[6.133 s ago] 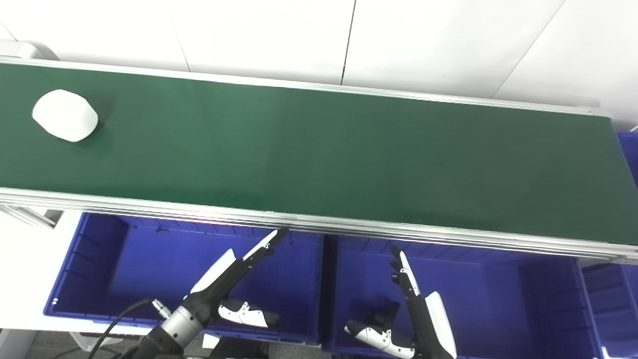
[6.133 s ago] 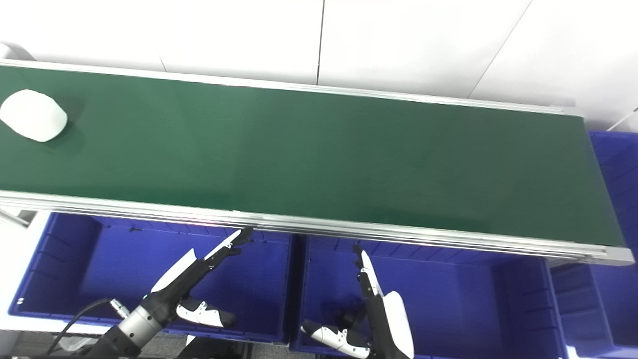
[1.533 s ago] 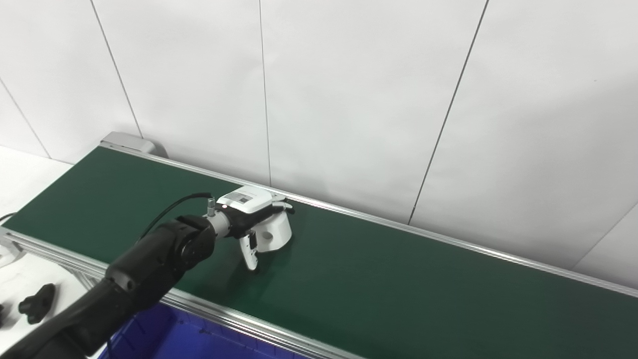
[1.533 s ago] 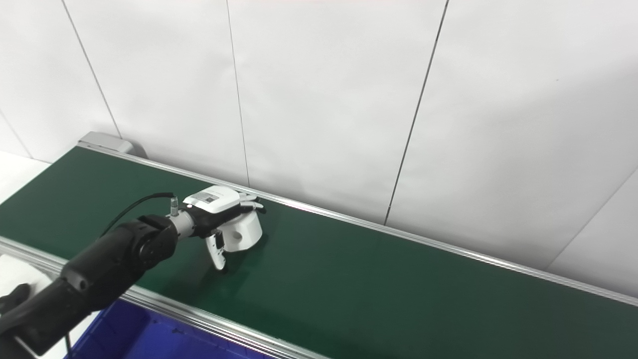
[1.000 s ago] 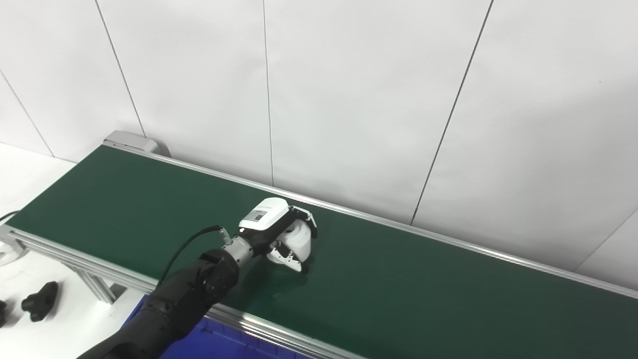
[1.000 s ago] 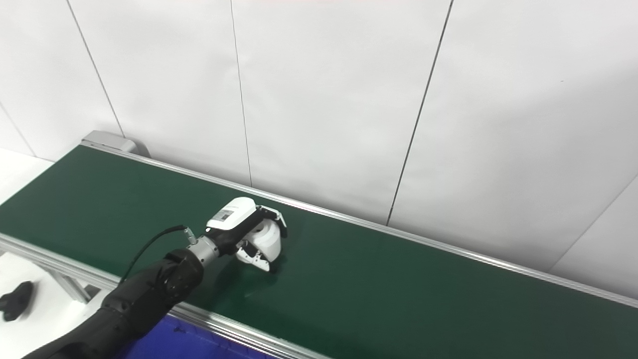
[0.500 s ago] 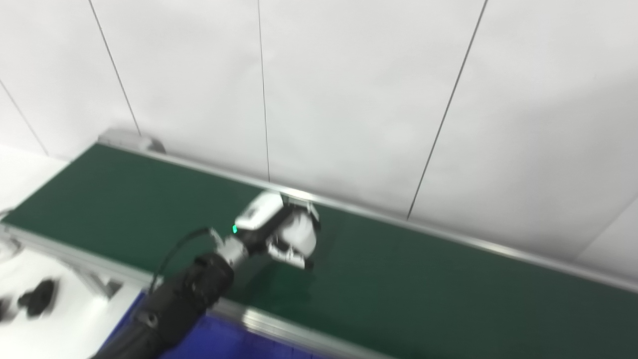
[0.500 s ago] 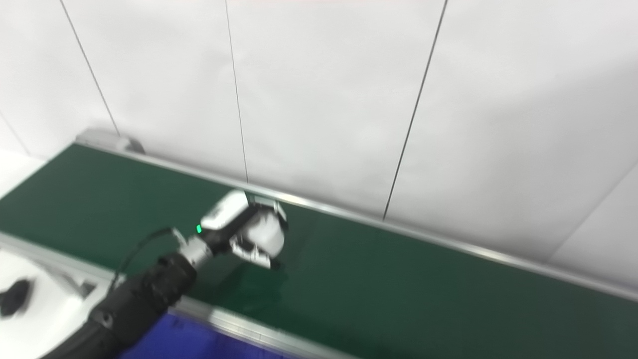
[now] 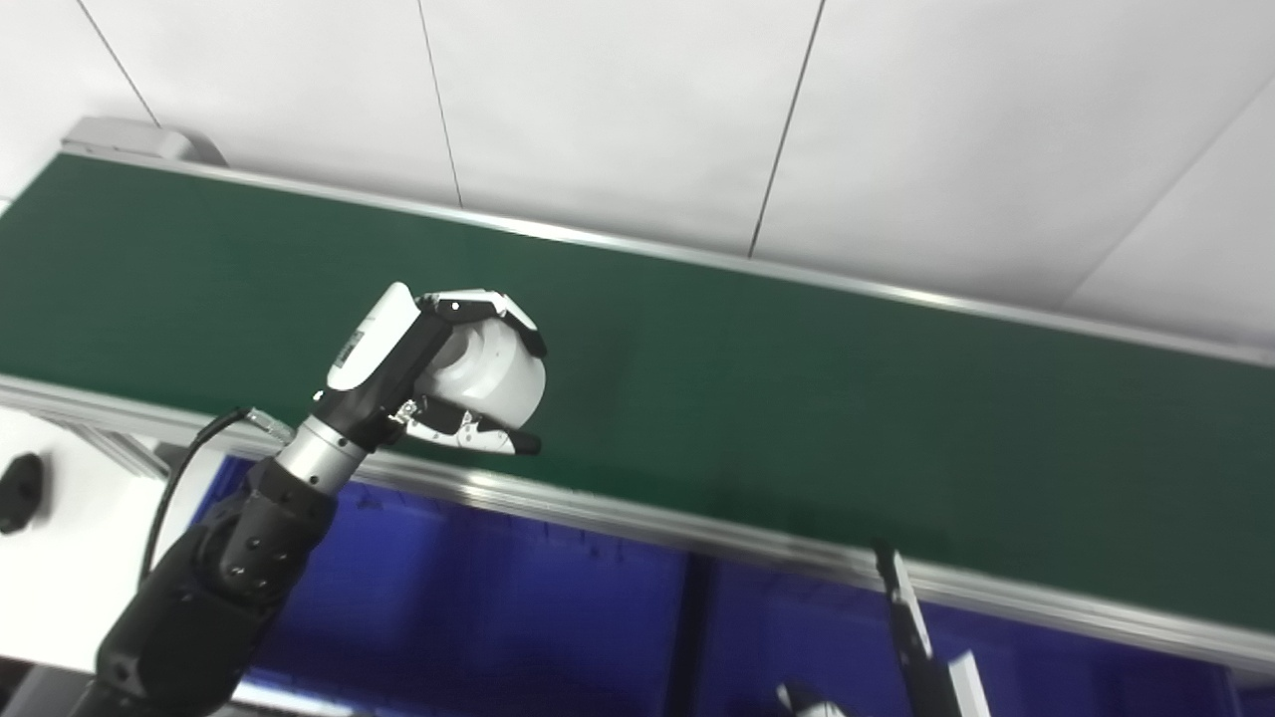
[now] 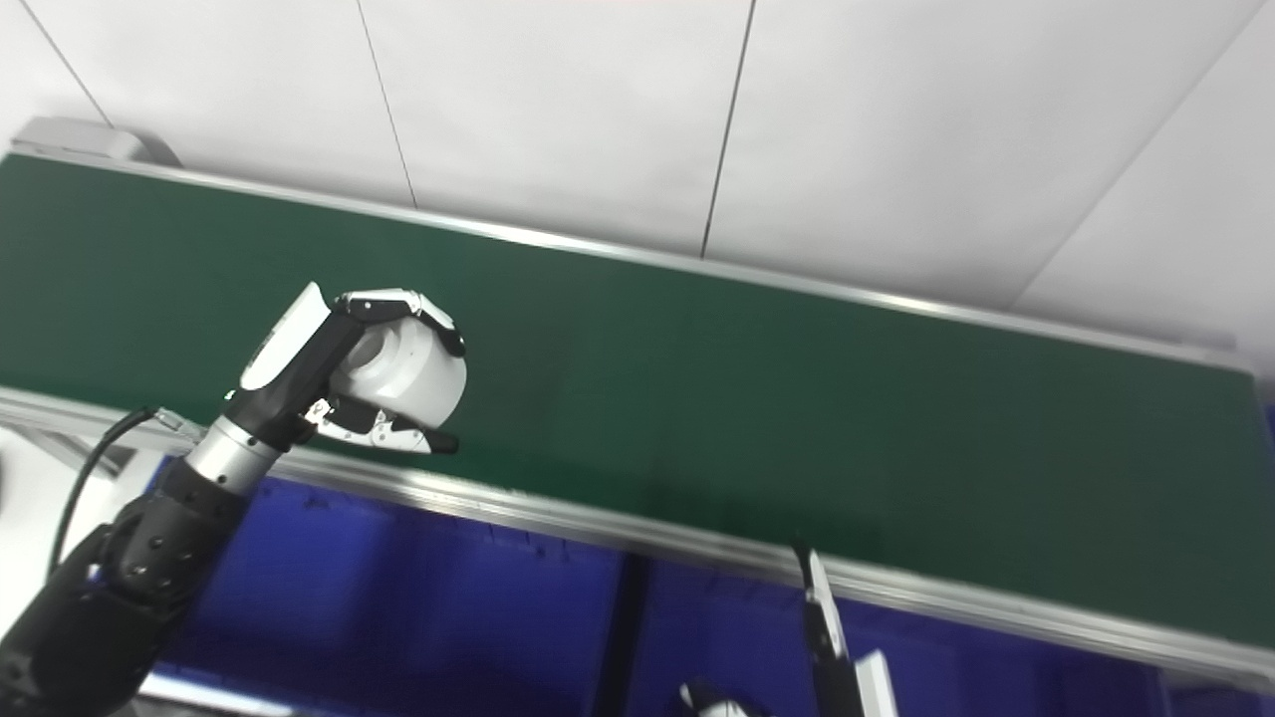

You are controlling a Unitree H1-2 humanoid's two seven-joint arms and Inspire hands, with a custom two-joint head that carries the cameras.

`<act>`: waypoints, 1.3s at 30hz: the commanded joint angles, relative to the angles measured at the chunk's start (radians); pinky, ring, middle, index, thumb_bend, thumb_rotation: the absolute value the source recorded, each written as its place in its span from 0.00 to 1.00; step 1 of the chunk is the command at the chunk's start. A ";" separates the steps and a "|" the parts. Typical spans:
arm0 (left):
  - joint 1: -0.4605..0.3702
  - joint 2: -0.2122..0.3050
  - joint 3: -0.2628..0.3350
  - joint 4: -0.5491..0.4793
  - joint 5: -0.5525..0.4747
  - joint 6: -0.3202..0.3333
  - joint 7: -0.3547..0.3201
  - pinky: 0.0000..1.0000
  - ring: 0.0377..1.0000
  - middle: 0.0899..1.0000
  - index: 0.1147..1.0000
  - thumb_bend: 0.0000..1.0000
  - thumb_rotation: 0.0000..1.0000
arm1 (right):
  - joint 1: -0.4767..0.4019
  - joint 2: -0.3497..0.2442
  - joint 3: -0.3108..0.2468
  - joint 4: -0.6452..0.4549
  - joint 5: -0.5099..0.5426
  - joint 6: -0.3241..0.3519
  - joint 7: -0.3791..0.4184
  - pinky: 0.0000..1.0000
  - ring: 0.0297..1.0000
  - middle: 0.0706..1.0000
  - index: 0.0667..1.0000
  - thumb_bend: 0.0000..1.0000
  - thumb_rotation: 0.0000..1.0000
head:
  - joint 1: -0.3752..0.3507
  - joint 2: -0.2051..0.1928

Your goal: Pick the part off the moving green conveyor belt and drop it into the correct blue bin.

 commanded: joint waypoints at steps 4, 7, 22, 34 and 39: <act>0.054 0.013 -0.024 -0.031 -0.022 -0.043 -0.044 0.44 0.42 0.48 0.42 0.50 0.00 | 0.003 -0.001 -0.005 -0.079 -0.001 0.057 0.022 0.92 0.96 0.99 1.00 0.81 0.54 | -0.017 0.026; 0.080 0.018 -0.043 -0.028 -0.009 -0.048 -0.057 0.42 0.41 0.48 0.42 0.50 0.00 | 0.002 0.003 -0.004 -0.097 -0.006 0.081 0.029 0.92 0.95 0.99 1.00 0.82 0.54 | -0.027 0.037; 0.040 0.056 -0.169 0.087 0.145 0.073 -0.234 0.47 0.41 0.46 0.45 0.50 0.00 | -0.036 0.001 -0.003 -0.094 -0.015 0.113 0.048 0.90 0.94 0.98 1.00 0.83 0.54 | -0.032 0.013; -0.118 0.033 -0.373 0.076 0.530 0.517 -0.567 0.86 0.88 0.88 0.85 0.56 0.74 | -0.085 -0.009 -0.017 -0.053 0.002 0.106 0.061 0.91 0.95 0.98 1.00 0.83 0.53 | 0.000 -0.029; -0.086 0.075 -0.378 0.016 0.568 0.460 -0.504 1.00 1.00 1.00 0.98 0.92 0.99 | -0.078 -0.006 -0.015 -0.055 0.003 0.107 0.061 0.91 0.95 0.99 1.00 0.83 0.54 | -0.007 -0.028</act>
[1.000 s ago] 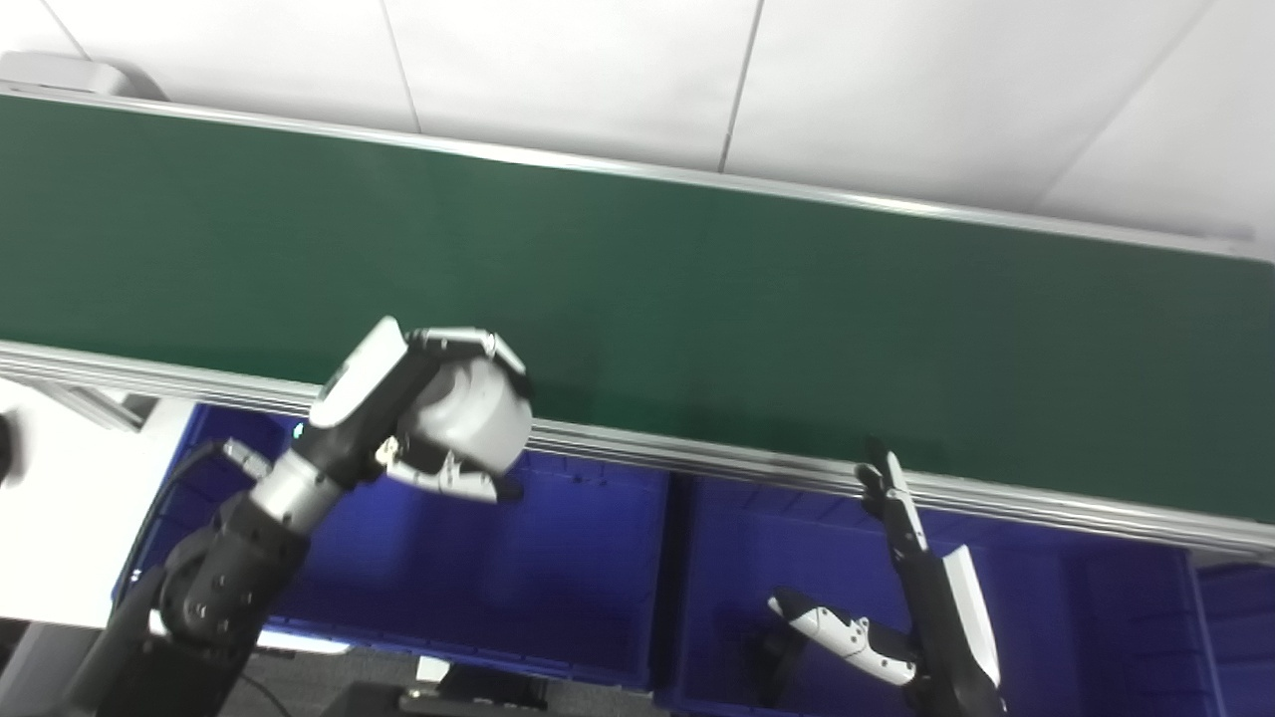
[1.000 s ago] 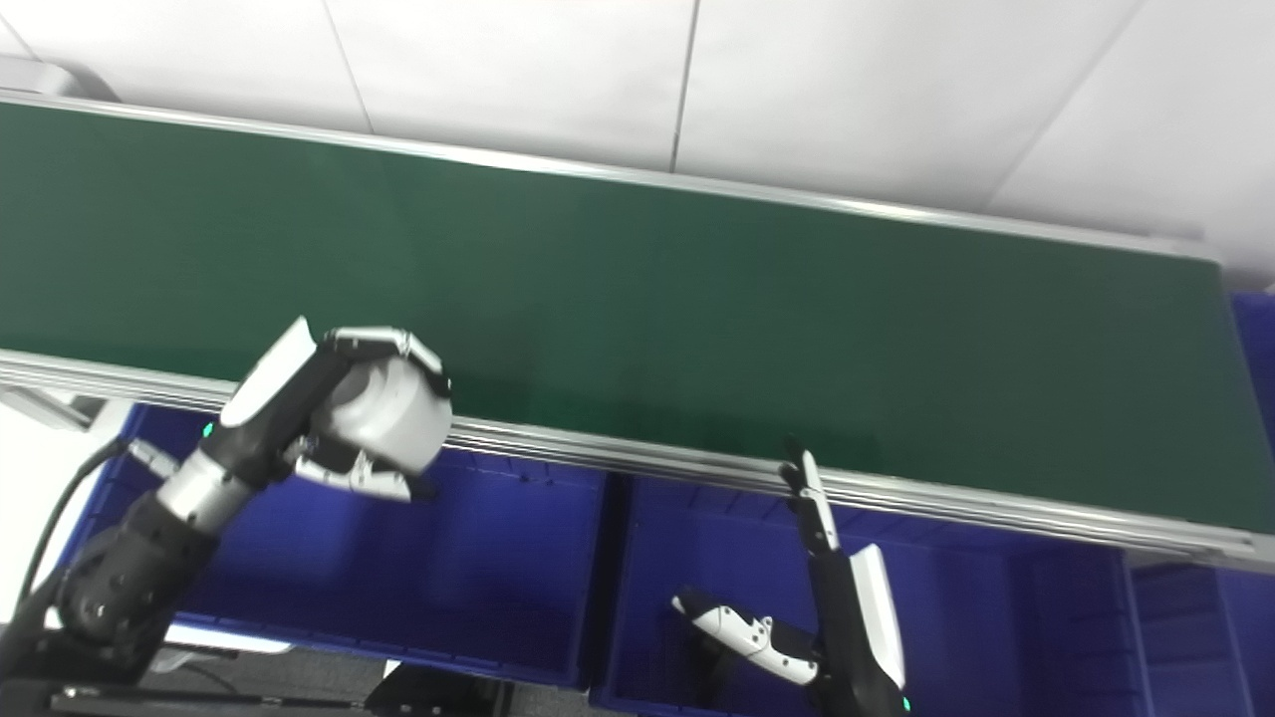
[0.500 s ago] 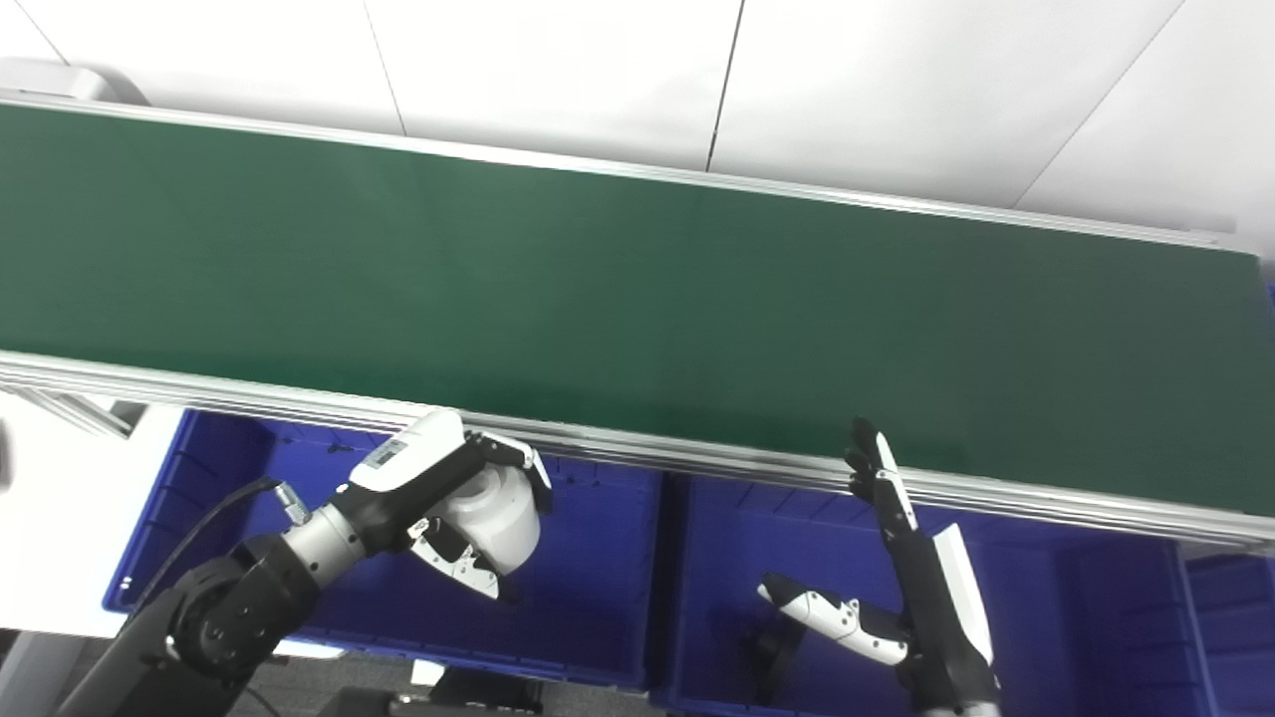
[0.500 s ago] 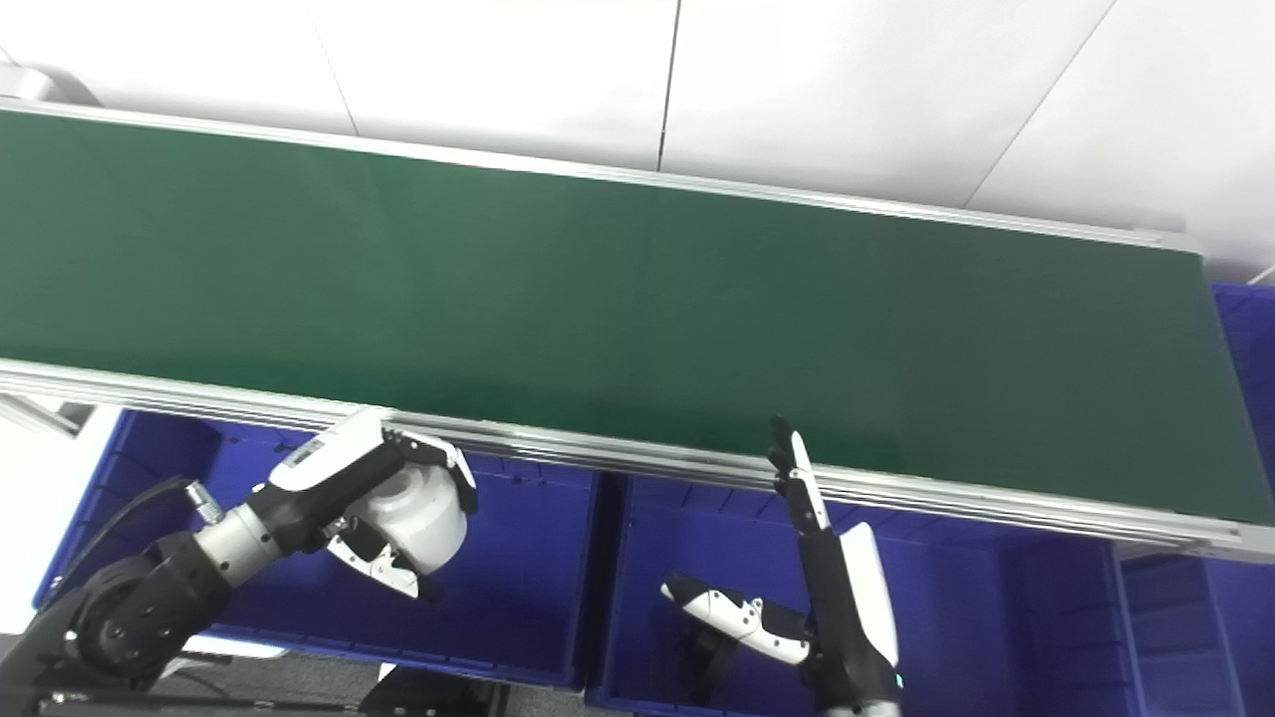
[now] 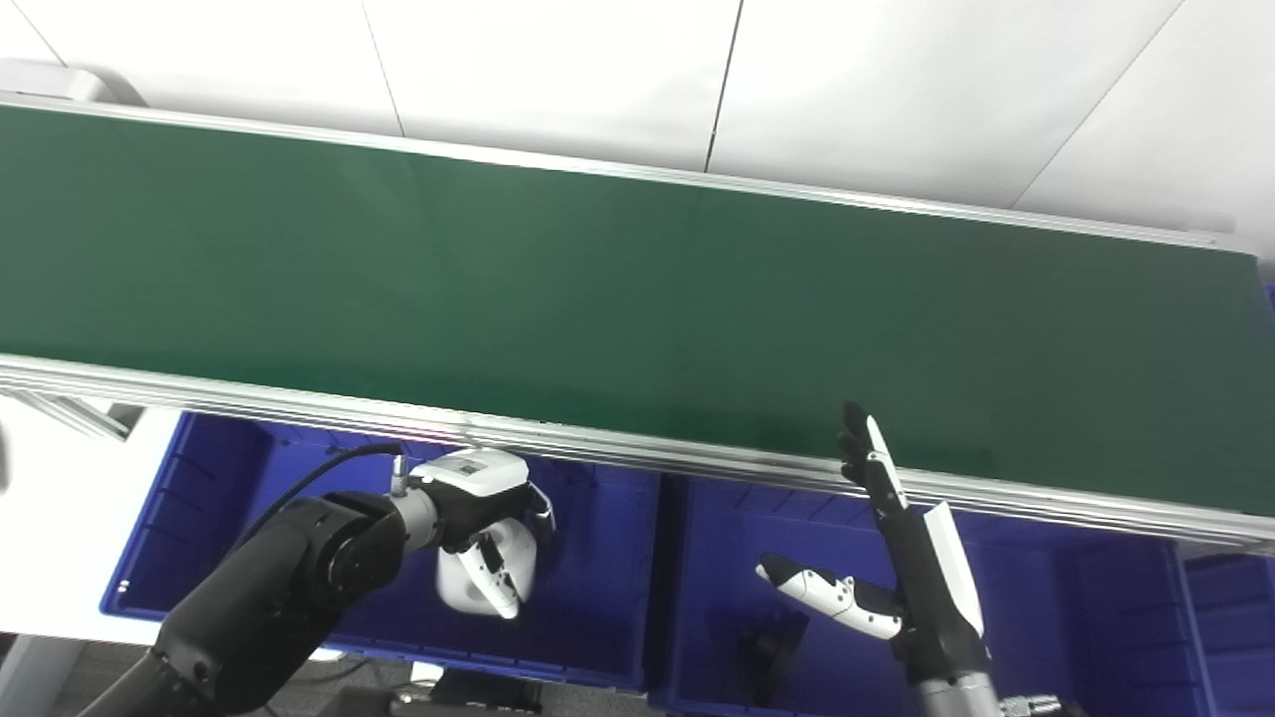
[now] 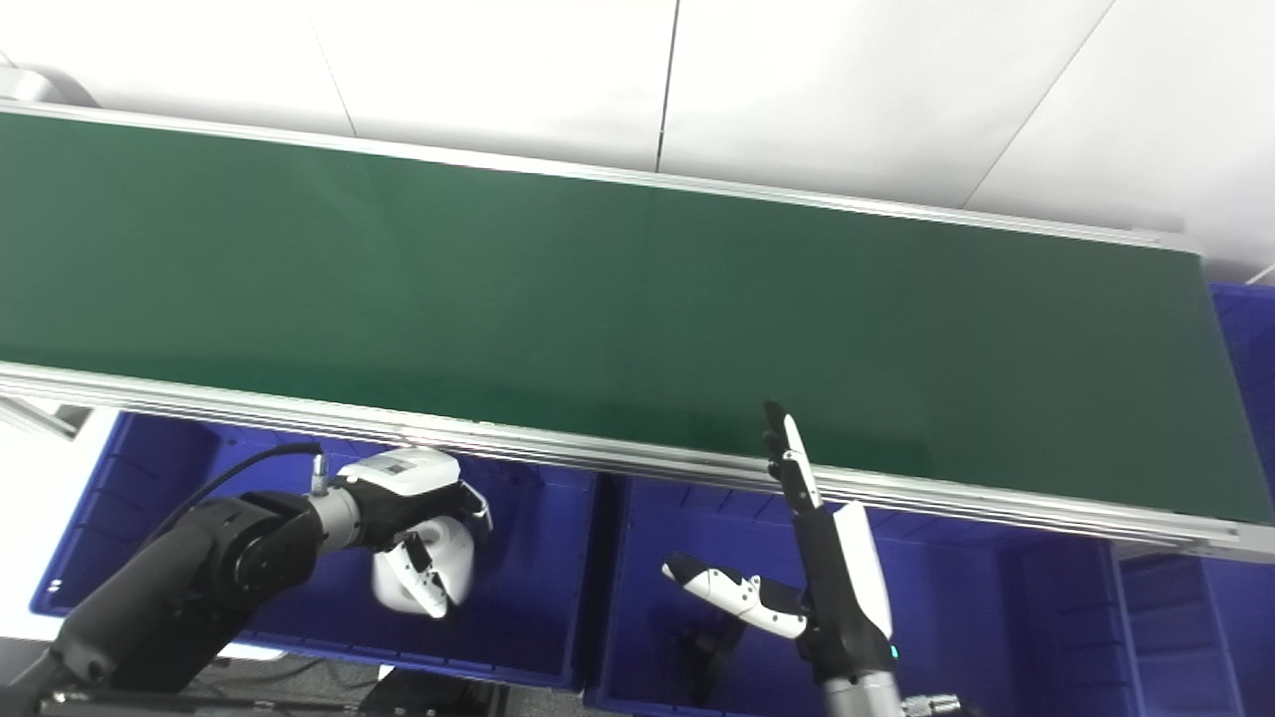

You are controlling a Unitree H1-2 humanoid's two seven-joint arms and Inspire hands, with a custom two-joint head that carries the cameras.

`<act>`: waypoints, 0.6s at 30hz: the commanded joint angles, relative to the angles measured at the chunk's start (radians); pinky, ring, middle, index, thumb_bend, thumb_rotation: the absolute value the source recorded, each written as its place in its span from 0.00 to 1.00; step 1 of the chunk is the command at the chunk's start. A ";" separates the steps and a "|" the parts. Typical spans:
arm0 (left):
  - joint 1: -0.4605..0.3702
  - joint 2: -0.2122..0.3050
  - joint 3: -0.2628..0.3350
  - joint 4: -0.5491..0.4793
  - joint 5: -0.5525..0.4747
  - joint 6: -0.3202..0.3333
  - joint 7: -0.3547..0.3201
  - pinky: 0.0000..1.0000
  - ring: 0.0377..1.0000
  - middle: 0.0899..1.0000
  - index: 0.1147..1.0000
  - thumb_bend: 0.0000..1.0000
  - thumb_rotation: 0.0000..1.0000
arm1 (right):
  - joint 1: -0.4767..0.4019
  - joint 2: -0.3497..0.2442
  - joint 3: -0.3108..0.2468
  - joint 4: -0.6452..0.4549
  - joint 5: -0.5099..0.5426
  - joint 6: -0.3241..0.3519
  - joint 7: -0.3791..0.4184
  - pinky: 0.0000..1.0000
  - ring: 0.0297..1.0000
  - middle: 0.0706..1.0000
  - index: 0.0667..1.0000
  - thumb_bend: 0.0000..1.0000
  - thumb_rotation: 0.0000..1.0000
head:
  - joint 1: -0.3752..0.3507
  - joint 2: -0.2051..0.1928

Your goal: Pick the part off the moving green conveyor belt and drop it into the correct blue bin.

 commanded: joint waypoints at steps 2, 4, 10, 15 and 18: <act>0.014 0.061 0.013 -0.097 -0.006 -0.050 0.015 1.00 1.00 1.00 0.99 0.96 0.99 | 0.015 0.005 0.002 -0.030 0.002 -0.003 -0.007 0.92 0.95 0.99 1.00 0.83 0.53 | -0.008 -0.001; 0.039 0.075 0.026 -0.138 -0.048 -0.067 0.014 1.00 1.00 1.00 1.00 0.99 1.00 | 0.023 0.009 0.003 -0.033 -0.002 -0.003 -0.011 0.92 0.96 0.99 1.00 0.83 0.53 | -0.017 0.000; 0.152 0.079 0.124 -0.205 -0.341 -0.178 0.087 1.00 1.00 1.00 0.99 0.98 0.92 | 0.043 0.016 0.002 -0.033 -0.010 -0.017 -0.022 0.90 0.95 0.99 1.00 0.83 0.53 | -0.050 -0.008; 0.226 0.051 0.192 -0.136 -0.661 -0.361 0.131 0.94 0.96 0.97 0.94 0.95 0.77 | 0.055 0.013 0.003 -0.019 -0.014 -0.046 -0.031 0.90 0.95 0.99 1.00 0.83 0.54 | -0.104 -0.026; 0.241 0.022 0.199 -0.093 -0.753 -0.437 0.139 0.89 0.95 0.98 0.94 0.92 0.70 | 0.067 0.009 0.008 -0.015 -0.018 -0.056 -0.040 0.89 0.95 0.99 1.00 0.83 0.54 | -0.120 -0.028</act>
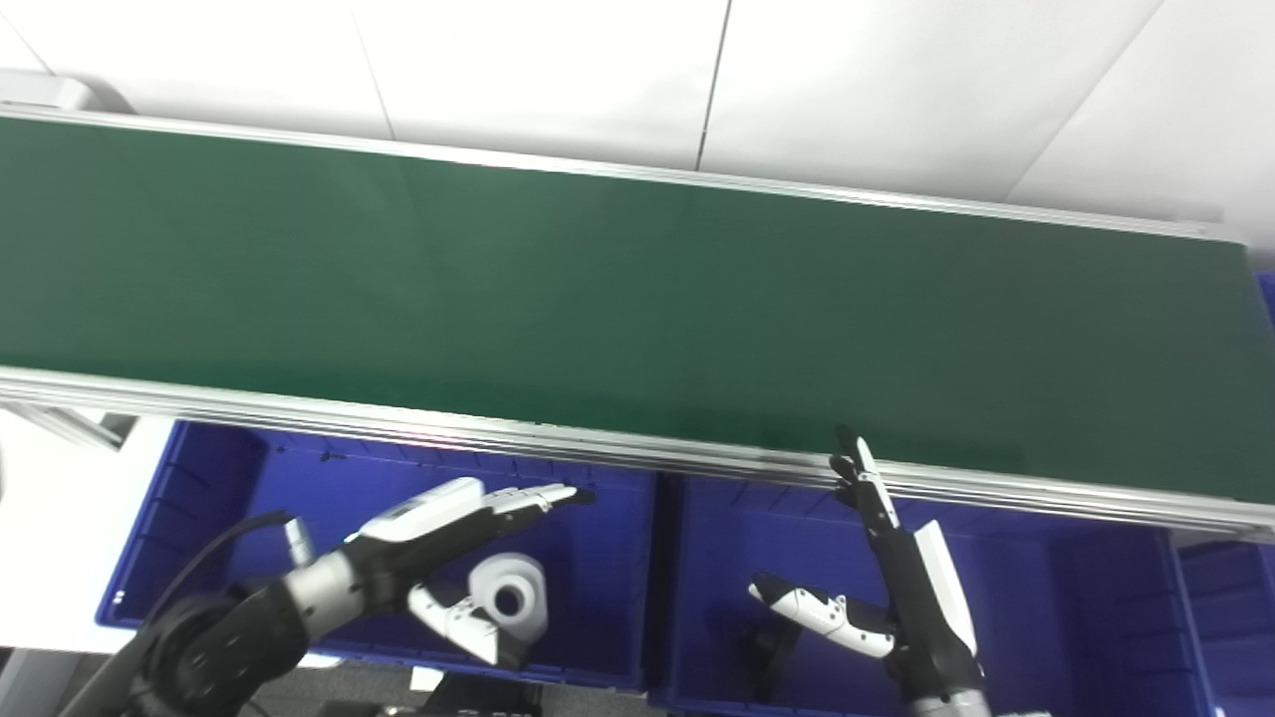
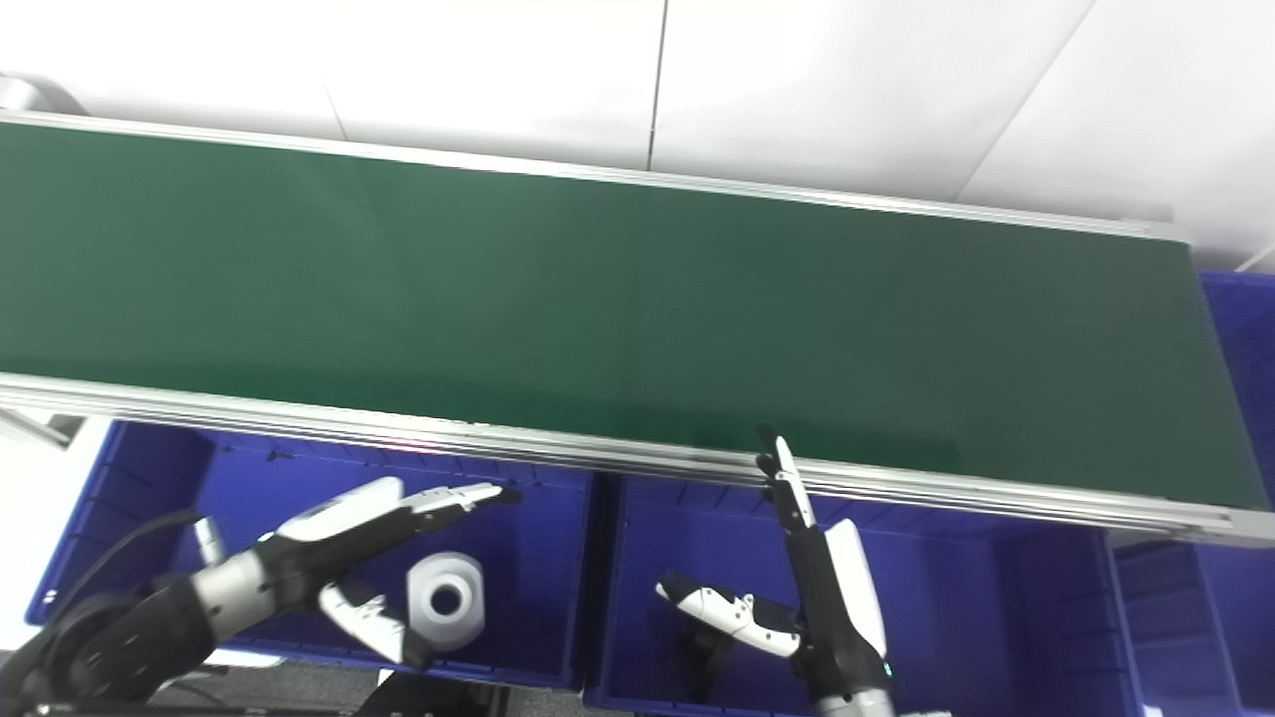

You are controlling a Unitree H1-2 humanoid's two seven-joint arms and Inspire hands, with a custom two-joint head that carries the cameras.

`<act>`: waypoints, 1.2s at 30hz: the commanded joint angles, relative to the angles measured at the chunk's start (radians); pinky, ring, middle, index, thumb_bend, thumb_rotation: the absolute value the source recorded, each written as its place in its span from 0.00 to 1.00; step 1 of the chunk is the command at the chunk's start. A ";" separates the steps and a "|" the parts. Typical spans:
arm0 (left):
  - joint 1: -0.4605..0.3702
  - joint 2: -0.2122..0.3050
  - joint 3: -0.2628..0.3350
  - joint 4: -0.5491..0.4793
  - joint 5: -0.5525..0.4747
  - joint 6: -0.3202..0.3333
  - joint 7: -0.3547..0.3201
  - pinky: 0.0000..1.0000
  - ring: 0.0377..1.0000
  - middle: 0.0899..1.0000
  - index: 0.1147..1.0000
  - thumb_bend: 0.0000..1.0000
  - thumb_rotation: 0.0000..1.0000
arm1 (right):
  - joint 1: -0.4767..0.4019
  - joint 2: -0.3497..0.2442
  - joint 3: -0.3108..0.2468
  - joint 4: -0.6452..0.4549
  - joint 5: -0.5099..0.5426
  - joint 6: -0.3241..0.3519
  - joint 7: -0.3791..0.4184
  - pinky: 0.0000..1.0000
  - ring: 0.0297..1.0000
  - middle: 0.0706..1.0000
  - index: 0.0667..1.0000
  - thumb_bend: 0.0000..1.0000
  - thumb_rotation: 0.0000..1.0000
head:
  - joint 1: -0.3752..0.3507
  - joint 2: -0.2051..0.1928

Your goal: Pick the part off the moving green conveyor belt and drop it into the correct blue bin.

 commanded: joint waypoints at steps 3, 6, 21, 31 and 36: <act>-0.008 -0.043 0.001 0.020 -0.086 -0.086 0.016 0.90 0.97 1.00 0.98 0.92 0.66 | 0.037 -0.004 0.007 -0.017 0.000 -0.051 -0.022 0.90 0.96 0.99 1.00 0.84 0.56 | -0.004 -0.014; -0.017 -0.077 -0.002 0.047 -0.121 -0.099 0.014 0.93 0.98 1.00 1.00 0.92 0.63 | 0.057 -0.007 0.010 -0.011 0.016 -0.067 -0.028 0.91 0.97 1.00 1.00 0.84 0.55 | -0.005 -0.016; -0.007 -0.110 0.030 0.090 -0.125 -0.089 0.029 1.00 1.00 1.00 1.00 0.94 0.61 | 0.119 0.014 0.035 0.023 0.013 -0.105 -0.072 0.92 0.98 1.00 1.00 0.86 0.52 | -0.104 -0.014; -0.022 -0.107 0.031 0.132 -0.115 -0.104 0.024 1.00 1.00 1.00 1.00 0.96 0.59 | 0.111 0.024 0.046 0.072 -0.002 -0.137 -0.115 0.93 0.98 1.00 1.00 0.87 0.52 | -0.107 -0.036; -0.018 -0.101 0.041 0.136 -0.102 -0.103 0.031 1.00 1.00 1.00 1.00 0.97 0.59 | 0.092 0.034 0.051 0.091 -0.020 -0.156 -0.129 0.91 0.97 1.00 1.00 0.87 0.54 | -0.097 -0.053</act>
